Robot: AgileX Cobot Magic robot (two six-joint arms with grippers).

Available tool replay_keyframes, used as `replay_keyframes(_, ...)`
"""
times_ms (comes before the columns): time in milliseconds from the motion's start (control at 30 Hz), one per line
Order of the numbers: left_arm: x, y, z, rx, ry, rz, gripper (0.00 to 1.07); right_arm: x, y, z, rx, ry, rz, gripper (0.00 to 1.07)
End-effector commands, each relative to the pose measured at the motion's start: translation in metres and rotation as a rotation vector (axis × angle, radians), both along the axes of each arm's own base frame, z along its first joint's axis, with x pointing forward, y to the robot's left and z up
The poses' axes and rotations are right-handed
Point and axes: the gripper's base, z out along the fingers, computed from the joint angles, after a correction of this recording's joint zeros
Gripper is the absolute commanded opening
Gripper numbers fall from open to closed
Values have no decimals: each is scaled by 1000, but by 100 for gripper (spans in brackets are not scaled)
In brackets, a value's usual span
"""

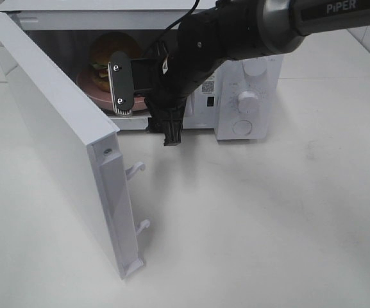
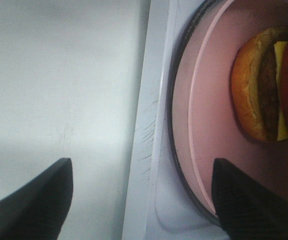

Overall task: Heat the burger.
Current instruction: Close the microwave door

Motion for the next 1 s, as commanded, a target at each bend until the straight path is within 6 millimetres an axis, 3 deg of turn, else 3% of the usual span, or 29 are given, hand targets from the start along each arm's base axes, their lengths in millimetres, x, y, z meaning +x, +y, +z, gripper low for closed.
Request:
replay_keyframes(33,-2,0,1,-3,-28,-7,100,-9,-9,6,10,-5,-9,75)
replay_keyframes(600,-2,0,1,-3,-28,-7,100,-43,-34,30,74,-24,-61,75)
replay_keyframes(1000,-2,0,1,-3,-28,-7,100,-84,-65,38,107,-15,-92,75)
